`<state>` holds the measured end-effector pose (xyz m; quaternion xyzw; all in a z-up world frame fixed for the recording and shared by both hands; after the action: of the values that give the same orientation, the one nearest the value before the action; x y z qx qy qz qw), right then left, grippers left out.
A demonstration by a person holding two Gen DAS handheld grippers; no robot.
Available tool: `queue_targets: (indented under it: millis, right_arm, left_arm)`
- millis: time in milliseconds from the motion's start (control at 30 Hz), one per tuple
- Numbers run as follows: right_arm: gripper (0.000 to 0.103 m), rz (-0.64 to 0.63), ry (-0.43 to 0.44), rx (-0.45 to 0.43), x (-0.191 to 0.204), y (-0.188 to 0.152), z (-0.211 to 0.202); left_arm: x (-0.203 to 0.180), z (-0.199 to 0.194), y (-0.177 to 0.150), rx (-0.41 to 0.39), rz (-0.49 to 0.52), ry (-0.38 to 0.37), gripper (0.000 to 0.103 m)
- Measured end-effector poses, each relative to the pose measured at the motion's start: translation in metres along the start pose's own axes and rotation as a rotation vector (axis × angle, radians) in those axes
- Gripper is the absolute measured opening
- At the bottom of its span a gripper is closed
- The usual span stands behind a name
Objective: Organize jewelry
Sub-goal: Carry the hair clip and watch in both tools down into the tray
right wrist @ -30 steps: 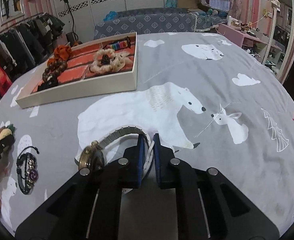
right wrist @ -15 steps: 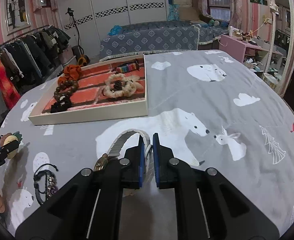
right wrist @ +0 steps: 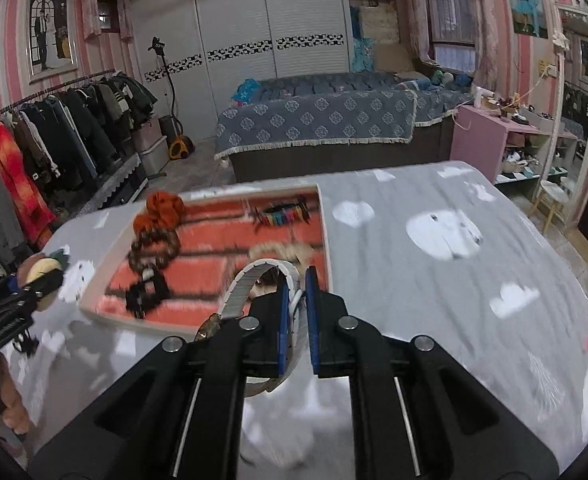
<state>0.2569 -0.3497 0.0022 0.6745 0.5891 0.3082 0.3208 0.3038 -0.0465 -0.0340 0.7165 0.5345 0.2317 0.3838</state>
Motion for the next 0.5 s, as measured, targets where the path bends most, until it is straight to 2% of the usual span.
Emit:
queue_targets:
  millis: [200,500]
  right_arm:
    - [0.009,0.013,0.037,0.034,0.02,0.022,0.049]
    - [0.009,-0.013,0.019,0.105,0.031,0.009,0.111]
  left_arm:
    - [0.005,0.046,0.029,-0.03,-0.013,0.007,0.043]
    - [0.012,0.087,0.02,-0.012,0.008,0.018,0.043]
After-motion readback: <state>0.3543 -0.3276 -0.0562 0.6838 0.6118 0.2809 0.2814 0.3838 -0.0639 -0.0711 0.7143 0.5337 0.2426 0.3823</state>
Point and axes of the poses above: each gripper's, at about its wrist camera, not at the fingertips, and z roughly the way its jaws point, x to its left, y to its top, the point moved 2 cm from there along z, roughly the way its jaws point, and after that the axes turned 7 degrees about -y, right-handed, at the moved point
